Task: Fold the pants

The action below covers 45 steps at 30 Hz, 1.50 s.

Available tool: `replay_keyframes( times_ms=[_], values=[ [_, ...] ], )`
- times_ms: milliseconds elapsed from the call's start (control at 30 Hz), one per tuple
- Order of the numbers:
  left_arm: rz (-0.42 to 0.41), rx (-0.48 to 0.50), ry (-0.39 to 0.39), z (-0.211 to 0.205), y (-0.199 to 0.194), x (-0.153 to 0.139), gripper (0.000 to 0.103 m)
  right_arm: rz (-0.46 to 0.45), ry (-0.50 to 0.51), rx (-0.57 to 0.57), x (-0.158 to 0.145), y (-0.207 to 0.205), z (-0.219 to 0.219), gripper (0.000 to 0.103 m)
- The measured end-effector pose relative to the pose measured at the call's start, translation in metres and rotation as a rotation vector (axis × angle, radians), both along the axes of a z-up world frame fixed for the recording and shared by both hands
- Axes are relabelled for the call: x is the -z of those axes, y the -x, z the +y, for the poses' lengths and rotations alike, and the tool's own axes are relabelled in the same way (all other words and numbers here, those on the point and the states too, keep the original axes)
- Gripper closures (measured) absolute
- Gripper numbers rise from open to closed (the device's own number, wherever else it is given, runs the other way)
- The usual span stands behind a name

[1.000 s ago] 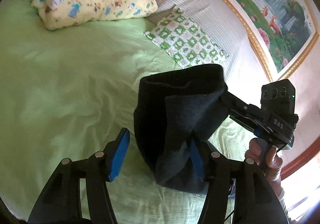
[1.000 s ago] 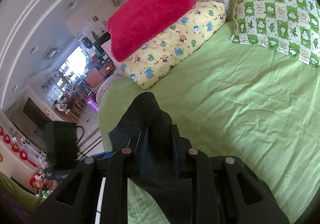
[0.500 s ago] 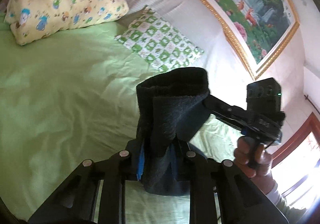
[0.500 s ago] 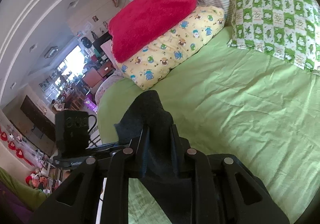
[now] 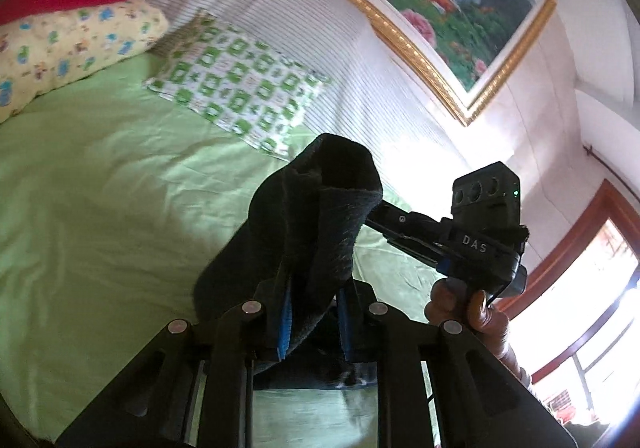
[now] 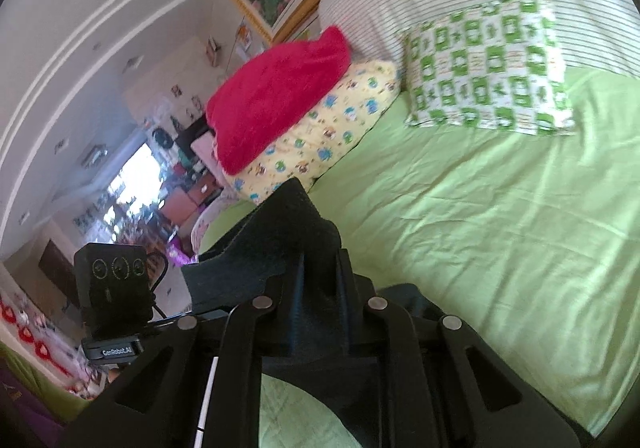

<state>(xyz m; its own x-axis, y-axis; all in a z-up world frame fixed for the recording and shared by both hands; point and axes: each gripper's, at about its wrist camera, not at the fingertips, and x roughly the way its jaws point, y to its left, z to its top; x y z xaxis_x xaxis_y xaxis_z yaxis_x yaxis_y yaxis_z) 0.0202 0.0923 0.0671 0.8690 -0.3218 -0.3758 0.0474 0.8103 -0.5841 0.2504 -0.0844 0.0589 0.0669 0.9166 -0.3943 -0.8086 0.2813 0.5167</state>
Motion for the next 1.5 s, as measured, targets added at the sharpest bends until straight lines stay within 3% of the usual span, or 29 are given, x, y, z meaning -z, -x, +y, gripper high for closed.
replay_keyframes(
  times_ms=[100,167,700,1067,1200,1267,1400,1500],
  values=[
    [0.016,0.032,-0.023,-0.021,-0.007,0.000,0.086,0.019,-0.017,0.043,0.004,-0.005,-0.025,0.090],
    [0.035,0.052,-0.038,-0.035,-0.012,0.002,0.086,0.033,-0.041,0.070,0.006,-0.009,-0.043,0.101],
    [0.086,0.176,-0.072,-0.101,-0.029,0.015,0.088,0.103,-0.108,0.163,0.033,-0.010,-0.124,0.102],
    [0.117,0.218,-0.094,-0.124,-0.034,0.022,0.088,0.134,-0.110,0.213,0.043,-0.010,-0.142,0.101],
    [0.125,0.230,-0.099,-0.132,-0.037,0.026,0.088,0.128,-0.087,0.245,0.046,-0.008,-0.148,0.091],
    [0.129,0.237,-0.103,-0.135,-0.039,0.027,0.088,0.128,-0.065,0.274,0.049,-0.009,-0.152,0.077],
    [0.145,0.255,-0.109,-0.140,-0.042,0.031,0.088,0.151,-0.103,0.288,0.053,-0.011,-0.167,0.073],
    [0.151,0.274,-0.112,-0.147,-0.043,0.032,0.088,0.166,-0.135,0.298,0.056,-0.011,-0.175,0.064]
  ],
)
